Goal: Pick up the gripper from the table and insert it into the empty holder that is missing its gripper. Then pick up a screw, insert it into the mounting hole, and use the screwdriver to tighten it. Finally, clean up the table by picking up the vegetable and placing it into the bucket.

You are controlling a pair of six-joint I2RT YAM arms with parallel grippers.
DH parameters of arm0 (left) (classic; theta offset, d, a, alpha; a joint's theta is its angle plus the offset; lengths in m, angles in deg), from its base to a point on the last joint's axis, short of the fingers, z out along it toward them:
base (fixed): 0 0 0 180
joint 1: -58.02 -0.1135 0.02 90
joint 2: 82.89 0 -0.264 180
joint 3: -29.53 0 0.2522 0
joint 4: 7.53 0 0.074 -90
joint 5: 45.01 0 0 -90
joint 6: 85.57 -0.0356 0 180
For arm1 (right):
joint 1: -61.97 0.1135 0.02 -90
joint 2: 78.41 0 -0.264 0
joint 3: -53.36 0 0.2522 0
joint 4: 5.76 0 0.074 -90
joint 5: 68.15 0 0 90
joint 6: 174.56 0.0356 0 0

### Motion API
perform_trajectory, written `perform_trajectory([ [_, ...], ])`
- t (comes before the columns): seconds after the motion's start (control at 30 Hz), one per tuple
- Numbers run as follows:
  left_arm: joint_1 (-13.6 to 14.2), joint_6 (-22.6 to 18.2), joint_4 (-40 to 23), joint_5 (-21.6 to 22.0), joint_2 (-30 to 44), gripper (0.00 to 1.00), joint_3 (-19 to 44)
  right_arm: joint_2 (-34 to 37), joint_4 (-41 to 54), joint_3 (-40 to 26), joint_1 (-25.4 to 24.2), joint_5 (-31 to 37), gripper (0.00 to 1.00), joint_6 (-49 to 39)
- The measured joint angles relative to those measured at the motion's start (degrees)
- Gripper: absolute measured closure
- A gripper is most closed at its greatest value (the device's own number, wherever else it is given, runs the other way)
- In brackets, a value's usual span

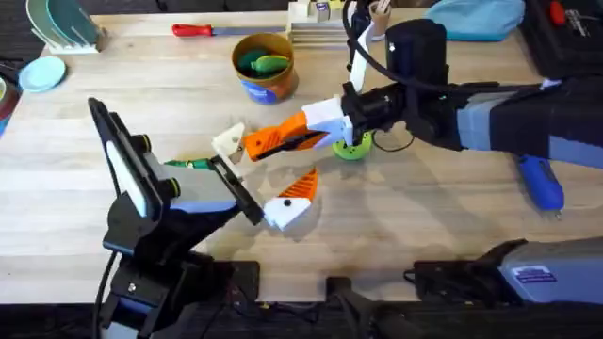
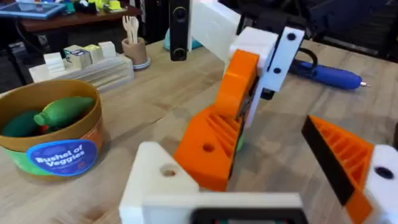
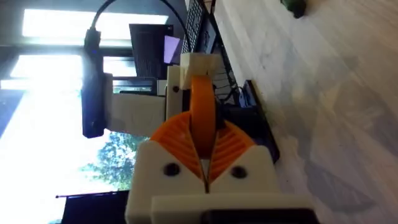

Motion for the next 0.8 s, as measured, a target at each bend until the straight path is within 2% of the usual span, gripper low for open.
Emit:
perform_trajectory([
  [0.2,0.0,0.0,-0.1,-2.4,0.0,0.008,0.0,0.1,0.0,0.0,0.0,0.9,0.994,0.0],
  [0.4,-0.1,0.2,-0.2,-3.0,0.0,0.008,0.0,1.2,-0.6,0.0,0.2,0.7,0.994,0.0],
  [0.57,-0.2,0.7,-0.3,-4.3,0.0,0.008,0.0,2.8,-2.2,-0.2,2.0,0.7,0.995,0.4],
  [0.8,-0.2,0.8,-0.3,-5.8,0.0,0.008,0.0,4.9,-1.7,-3.9,3.6,1.1,0.995,0.6],
])
